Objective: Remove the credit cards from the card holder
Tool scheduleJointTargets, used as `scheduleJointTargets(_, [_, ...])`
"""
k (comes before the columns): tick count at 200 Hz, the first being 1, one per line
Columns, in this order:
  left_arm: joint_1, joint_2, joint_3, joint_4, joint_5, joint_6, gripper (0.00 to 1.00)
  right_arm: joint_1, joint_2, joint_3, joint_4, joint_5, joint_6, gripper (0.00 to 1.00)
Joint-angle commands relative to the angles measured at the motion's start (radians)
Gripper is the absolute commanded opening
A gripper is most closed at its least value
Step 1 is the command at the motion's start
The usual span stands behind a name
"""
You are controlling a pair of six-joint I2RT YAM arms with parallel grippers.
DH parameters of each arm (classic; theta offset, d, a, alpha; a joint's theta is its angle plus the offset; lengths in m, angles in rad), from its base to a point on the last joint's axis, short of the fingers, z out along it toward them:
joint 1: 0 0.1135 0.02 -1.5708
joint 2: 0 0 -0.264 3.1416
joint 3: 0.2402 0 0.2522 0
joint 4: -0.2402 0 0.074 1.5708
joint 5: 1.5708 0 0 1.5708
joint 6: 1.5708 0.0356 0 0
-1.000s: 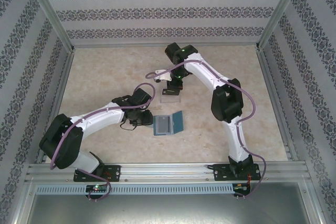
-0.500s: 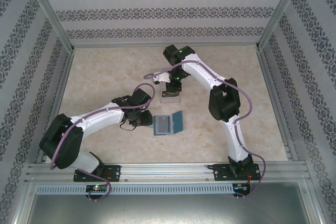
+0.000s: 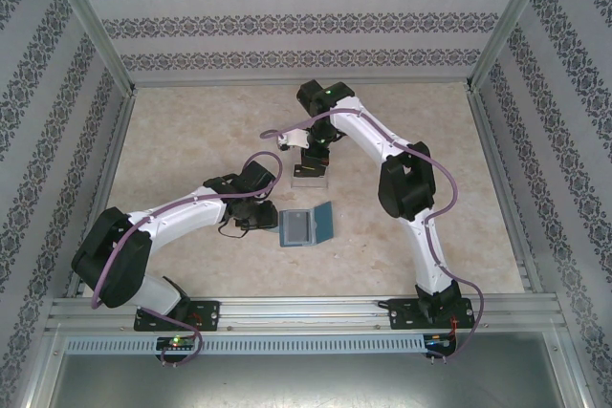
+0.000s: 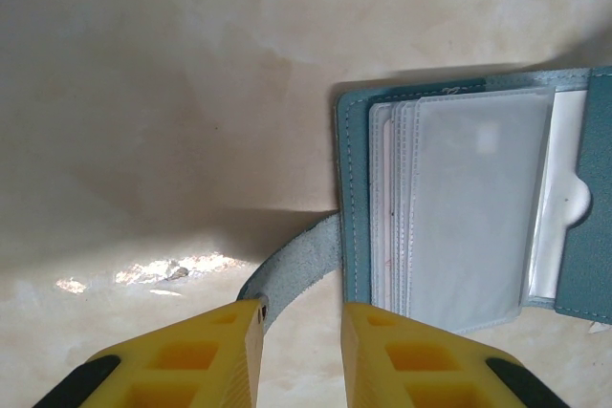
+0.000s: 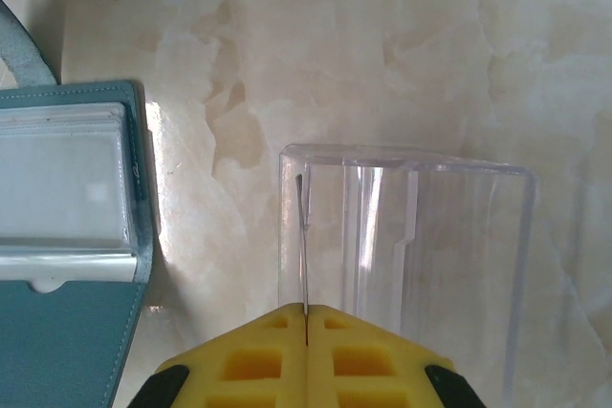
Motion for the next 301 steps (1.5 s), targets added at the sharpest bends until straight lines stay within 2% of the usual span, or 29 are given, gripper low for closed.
scheduleJointTargets(1, [0.011, -0.003, 0.017, -0.031, 0.000, 0.004, 0.28, -0.010, -0.036, 0.034, -0.025, -0.030, 0.019, 0.00])
scheduleJointTargets(117, [0.010, 0.001, 0.013, -0.026, -0.005, 0.006, 0.28, -0.020, 0.072, 0.116, -0.067, 0.014, 0.016, 0.00])
scheduleJointTargets(224, [0.012, 0.008, 0.007, -0.020, -0.001, 0.002, 0.28, -0.004, 0.142, 0.128, -0.084, -0.013, 0.010, 0.00])
scheduleJointTargets(262, [0.014, 0.010, 0.006, -0.018, -0.002, 0.005, 0.28, -0.003, 0.154, 0.148, -0.068, 0.004, 0.019, 0.16])
scheduleJointTargets(301, [0.014, 0.017, 0.008, -0.014, 0.002, 0.004, 0.28, -0.012, 0.134, 0.164, -0.034, 0.021, 0.031, 0.27])
